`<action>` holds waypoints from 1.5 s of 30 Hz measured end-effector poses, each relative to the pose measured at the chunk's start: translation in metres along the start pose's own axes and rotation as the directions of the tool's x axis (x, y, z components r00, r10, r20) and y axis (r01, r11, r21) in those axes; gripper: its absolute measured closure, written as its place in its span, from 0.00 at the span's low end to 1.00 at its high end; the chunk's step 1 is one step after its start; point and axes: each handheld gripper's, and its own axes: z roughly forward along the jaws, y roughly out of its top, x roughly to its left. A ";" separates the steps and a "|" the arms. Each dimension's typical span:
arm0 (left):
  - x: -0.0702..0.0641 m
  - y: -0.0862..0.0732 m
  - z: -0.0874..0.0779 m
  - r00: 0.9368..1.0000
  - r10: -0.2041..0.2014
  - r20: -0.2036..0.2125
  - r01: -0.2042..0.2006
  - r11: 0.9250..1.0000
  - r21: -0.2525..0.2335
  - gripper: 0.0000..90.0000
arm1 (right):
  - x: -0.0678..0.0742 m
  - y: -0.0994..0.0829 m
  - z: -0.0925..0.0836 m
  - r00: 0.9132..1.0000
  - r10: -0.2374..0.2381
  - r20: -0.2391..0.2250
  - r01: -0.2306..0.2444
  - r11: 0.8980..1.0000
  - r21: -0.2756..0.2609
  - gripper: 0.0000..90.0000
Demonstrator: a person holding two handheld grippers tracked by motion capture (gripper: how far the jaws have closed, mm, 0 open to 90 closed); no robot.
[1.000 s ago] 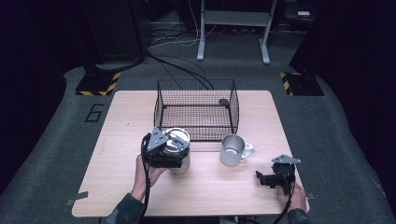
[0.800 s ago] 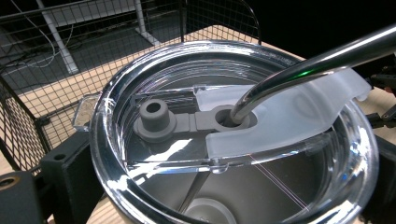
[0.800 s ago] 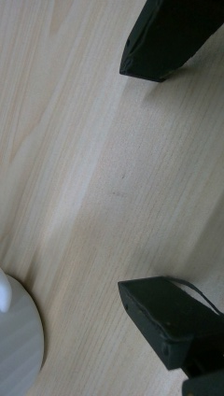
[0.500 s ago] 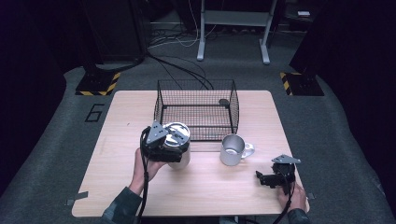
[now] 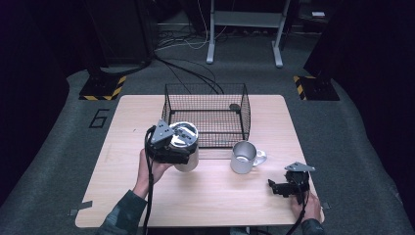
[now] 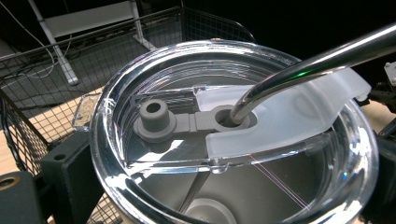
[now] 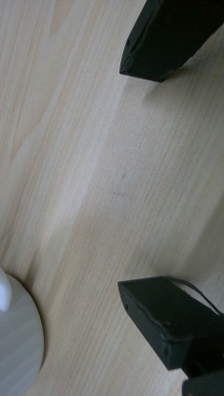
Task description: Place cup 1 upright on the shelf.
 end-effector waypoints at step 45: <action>0.036 0.052 0.000 1.000 -0.024 -0.015 0.023 0.999 -0.030 0.04 | 0.000 0.000 0.000 1.000 0.002 -0.007 -0.002 1.000 0.003 0.00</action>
